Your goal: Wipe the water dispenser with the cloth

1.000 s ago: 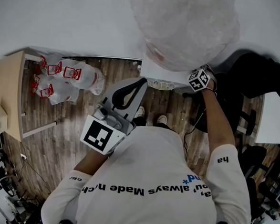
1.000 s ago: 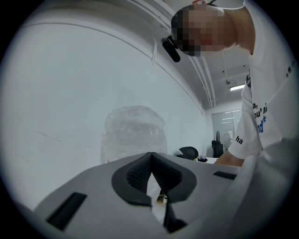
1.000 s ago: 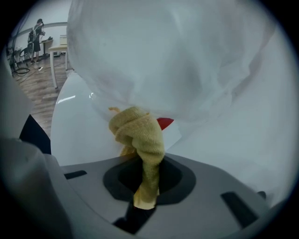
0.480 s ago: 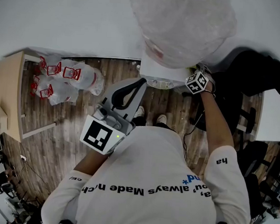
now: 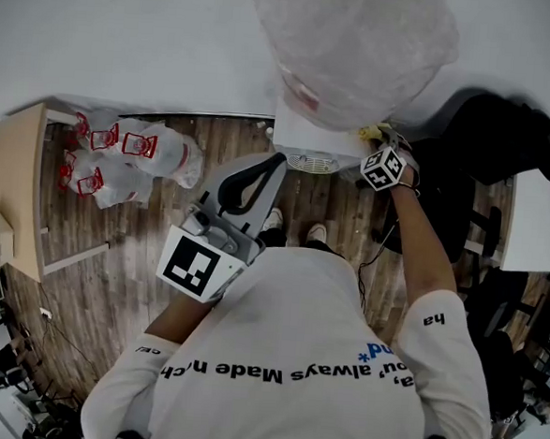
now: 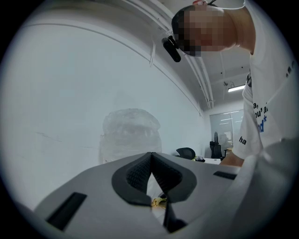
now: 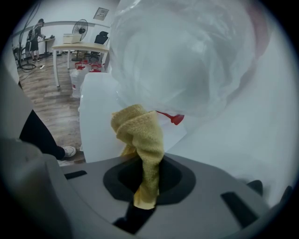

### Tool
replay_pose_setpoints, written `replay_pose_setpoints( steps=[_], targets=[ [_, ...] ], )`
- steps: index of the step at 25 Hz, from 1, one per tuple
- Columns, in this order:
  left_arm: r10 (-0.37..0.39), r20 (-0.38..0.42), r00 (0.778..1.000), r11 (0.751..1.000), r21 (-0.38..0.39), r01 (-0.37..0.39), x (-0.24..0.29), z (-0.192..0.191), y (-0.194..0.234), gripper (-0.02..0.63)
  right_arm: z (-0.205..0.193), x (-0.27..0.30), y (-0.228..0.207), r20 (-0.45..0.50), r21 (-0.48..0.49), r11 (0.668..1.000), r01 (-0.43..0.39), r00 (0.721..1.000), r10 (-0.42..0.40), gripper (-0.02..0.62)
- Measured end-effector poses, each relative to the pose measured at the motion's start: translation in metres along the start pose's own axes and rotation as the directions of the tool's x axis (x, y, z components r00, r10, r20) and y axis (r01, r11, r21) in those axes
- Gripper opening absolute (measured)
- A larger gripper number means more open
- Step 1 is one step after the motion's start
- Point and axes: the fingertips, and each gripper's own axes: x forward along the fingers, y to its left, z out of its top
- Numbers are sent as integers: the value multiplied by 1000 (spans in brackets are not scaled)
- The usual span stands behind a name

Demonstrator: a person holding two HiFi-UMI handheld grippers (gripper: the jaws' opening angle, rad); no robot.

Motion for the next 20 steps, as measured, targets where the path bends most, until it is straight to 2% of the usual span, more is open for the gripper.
replay_pose_setpoints(
  steps=[20],
  targets=[
    [-6,15,1000,1000,-6,6,-4,5,-4,18,-12,-24,26,4,23,1000,11,1000,-11,41]
  ],
)
